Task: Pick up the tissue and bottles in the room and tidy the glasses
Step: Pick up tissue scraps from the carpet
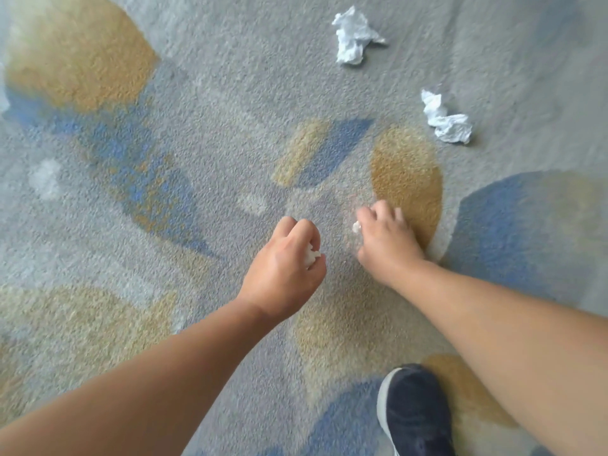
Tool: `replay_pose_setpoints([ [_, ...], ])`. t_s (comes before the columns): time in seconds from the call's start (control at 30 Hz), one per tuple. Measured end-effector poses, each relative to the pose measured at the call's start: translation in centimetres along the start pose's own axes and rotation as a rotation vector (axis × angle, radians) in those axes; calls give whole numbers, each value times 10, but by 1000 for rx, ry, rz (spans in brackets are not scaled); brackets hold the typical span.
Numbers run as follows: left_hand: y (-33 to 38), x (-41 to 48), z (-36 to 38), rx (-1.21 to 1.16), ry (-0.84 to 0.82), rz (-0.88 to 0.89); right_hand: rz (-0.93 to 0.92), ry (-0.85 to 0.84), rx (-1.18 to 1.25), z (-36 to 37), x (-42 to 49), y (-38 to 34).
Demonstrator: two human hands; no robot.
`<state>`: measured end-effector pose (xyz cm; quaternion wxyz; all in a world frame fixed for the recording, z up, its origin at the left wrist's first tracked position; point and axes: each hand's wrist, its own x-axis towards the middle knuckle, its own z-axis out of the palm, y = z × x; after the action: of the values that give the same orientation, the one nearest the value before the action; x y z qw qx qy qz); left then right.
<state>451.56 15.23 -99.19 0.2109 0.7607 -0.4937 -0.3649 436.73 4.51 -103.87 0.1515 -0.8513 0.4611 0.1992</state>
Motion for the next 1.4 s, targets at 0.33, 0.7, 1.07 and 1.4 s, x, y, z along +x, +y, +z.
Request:
replay_pose_setpoints([
  [0.33,105,-6,-60,54,-37,40,128,69,378,-117,-38,18],
  [0.7,303,53,-169,115,57,159,50,120,458,-326,-56,85],
  [1.07,309,151,-177,119,-40,108,116,-74,457,-354,6,115],
  [1.4,243,244,-95,154,-64,92,5,-120,267,-244,96,149],
])
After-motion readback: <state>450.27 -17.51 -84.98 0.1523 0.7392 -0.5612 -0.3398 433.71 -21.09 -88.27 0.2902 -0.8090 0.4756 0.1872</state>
